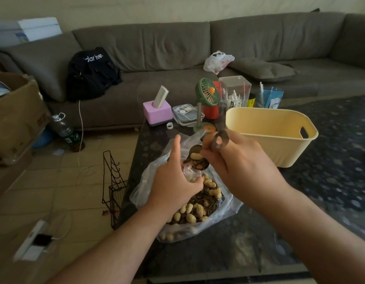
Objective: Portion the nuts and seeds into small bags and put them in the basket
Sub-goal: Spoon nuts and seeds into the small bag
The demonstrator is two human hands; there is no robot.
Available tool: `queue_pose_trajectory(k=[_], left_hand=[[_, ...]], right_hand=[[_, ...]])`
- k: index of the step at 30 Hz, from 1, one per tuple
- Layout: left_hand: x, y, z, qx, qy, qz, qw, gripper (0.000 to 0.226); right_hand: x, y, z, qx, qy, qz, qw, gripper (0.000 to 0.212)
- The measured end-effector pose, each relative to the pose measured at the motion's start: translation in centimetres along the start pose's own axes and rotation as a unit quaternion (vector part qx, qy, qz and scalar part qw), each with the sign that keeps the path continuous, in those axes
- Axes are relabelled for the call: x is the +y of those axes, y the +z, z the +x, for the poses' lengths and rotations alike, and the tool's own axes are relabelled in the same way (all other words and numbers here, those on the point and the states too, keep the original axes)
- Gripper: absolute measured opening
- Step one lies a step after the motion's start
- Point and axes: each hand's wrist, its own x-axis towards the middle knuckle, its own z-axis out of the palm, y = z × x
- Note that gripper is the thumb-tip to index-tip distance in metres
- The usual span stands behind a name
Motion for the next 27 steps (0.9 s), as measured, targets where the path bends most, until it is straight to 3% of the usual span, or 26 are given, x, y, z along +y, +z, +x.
queue_pose_trajectory(k=[5, 11, 19, 27], left_hand=[[-0.3, 0.3, 0.3, 0.013, 0.031, 0.032, 0.999, 0.126], [-0.8, 0.4, 0.6, 0.012, 0.016, 0.006, 1.000, 0.126], [-0.6, 0.1, 0.6, -0.004, 0.022, 0.001, 1.000, 0.117], [-0.2, -0.1, 0.3, 0.015, 0.004, -0.103, 0.995, 0.115]], right_hand=[[-0.1, 0.5, -0.3, 0.005, -0.005, -0.006, 1.000, 0.013], [0.1, 1.0, -0.7, 0.006, -0.028, -0.013, 0.999, 0.020], [0.4, 1.0, -0.8, 0.023, -0.031, -0.006, 0.999, 0.013], [0.9, 0.4, -0.7, 0.087, 0.002, 0.034, 0.996, 0.014]])
